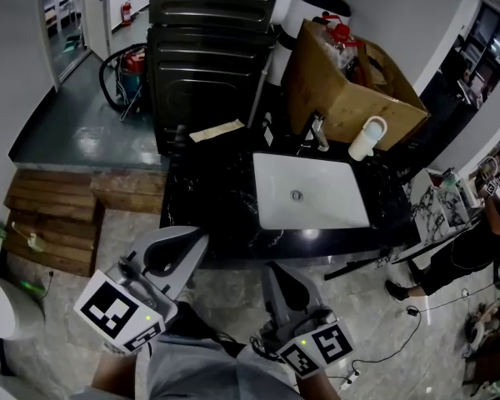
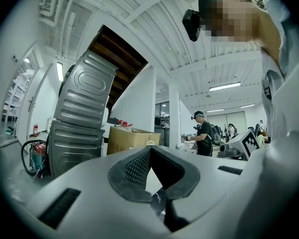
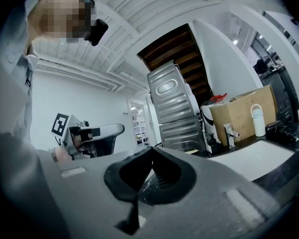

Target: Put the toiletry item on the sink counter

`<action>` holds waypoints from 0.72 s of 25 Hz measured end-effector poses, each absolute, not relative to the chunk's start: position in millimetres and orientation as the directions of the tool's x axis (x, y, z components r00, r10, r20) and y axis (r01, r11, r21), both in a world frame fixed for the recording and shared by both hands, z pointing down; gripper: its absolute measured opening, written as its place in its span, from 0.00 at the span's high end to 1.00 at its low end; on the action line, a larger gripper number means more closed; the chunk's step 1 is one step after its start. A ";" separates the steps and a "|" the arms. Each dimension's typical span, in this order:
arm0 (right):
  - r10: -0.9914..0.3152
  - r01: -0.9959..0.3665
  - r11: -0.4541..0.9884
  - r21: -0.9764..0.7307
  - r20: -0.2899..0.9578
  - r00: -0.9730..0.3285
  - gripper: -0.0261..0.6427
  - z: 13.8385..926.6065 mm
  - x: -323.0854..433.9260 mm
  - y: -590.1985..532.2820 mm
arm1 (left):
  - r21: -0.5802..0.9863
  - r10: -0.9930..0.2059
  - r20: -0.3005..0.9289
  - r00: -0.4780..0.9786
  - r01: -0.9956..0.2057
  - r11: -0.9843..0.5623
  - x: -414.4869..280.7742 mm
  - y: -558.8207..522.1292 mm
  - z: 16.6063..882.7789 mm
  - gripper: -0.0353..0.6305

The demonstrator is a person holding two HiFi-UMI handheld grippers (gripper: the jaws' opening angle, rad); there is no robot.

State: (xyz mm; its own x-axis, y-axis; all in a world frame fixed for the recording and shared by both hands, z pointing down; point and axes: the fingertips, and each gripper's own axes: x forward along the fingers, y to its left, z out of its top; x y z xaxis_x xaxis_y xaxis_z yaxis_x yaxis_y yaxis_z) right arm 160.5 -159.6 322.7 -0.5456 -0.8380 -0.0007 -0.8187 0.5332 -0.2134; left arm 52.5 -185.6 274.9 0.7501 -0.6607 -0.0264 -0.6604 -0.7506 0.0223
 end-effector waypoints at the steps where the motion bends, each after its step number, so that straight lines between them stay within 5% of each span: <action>1: -0.838 -0.819 0.534 -0.211 -0.001 -0.546 0.96 322.8 160.3 -159.2 | 0.025 -0.661 -0.028 0.750 -0.660 -0.750 52.1 -185.3 275.2 0.94; 18: -0.832 -0.816 0.541 -0.201 0.009 -0.554 0.96 325.2 153.4 -157.6 | 0.043 -0.663 -0.017 0.748 -0.662 -0.748 47.9 -183.6 281.5 0.94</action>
